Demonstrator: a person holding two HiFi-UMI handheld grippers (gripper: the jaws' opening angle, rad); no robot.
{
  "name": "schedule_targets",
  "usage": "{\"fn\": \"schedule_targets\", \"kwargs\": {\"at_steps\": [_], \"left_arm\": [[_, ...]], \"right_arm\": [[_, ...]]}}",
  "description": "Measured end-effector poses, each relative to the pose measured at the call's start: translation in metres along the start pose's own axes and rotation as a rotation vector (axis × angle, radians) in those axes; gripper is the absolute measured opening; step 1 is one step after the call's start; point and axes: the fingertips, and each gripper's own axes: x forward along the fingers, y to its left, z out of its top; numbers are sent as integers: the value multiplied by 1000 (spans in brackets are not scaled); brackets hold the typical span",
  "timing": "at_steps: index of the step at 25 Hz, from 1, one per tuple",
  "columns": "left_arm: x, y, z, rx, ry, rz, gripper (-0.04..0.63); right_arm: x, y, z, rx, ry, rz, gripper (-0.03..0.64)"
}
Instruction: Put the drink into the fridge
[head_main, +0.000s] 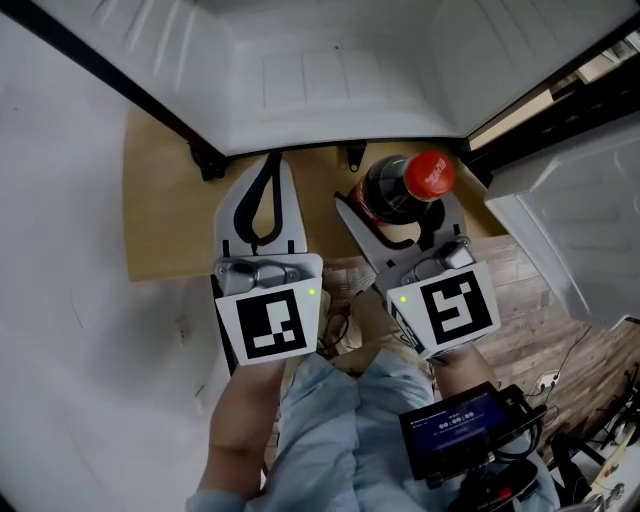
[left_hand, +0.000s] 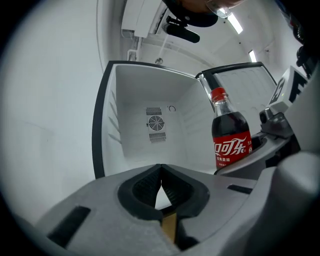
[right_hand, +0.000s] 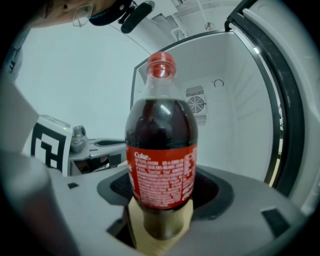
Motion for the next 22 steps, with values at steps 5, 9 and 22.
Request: {"fn": "schedule_targets", "kwargs": {"at_steps": [5,9,22], "left_arm": [[12,3,-1,4,4,-10,9],[18,7,2,1,2,-13,9],[48,13,13,-19,-7,-51,9]], "right_arm": [[6,-5,3,0,19,-7,311],[11,-8,12,0,15,-11,311],[35,-31,37,-2,16,-40,311]]}}
